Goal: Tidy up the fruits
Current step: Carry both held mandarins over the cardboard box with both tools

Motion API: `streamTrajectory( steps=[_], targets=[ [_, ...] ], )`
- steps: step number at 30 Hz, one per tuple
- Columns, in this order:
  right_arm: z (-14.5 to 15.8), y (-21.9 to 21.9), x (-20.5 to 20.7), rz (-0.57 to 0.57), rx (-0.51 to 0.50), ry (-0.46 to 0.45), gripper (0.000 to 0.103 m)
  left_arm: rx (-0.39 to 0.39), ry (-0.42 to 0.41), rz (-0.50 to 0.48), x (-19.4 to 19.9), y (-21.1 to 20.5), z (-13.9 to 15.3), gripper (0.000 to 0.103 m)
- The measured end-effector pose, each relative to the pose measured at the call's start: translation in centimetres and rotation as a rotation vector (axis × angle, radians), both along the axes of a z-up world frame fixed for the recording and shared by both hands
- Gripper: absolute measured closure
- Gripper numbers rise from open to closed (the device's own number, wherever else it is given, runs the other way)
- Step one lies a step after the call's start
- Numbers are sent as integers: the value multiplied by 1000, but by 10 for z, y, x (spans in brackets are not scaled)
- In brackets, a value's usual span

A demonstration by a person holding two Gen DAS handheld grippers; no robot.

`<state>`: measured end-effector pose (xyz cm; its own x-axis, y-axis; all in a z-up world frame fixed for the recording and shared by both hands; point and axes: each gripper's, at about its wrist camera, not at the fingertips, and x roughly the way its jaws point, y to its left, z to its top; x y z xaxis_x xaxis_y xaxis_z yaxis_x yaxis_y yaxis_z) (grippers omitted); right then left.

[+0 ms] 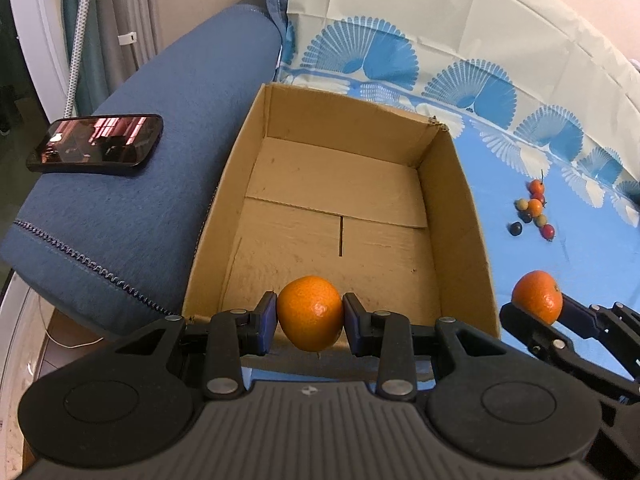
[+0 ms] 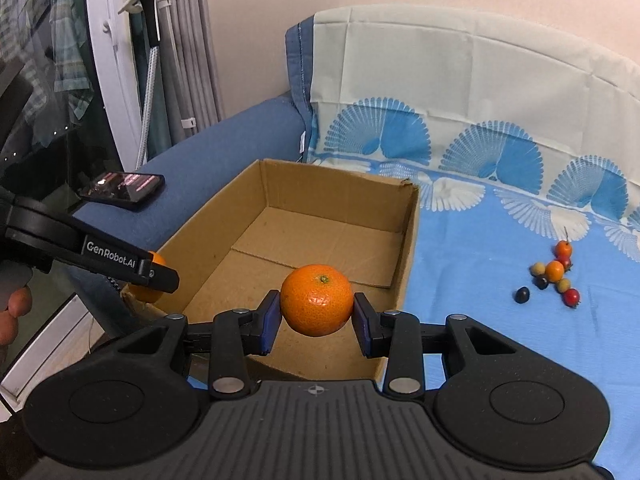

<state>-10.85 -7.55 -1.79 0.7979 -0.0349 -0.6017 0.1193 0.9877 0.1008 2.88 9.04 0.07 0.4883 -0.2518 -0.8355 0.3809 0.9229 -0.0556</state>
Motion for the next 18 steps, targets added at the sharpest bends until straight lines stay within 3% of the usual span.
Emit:
streamTrajectory(
  steps=[18],
  targets=[
    [-38,-3,52,17,9,76,63,62,42,-2,47,-28,-40,64]
  ],
)
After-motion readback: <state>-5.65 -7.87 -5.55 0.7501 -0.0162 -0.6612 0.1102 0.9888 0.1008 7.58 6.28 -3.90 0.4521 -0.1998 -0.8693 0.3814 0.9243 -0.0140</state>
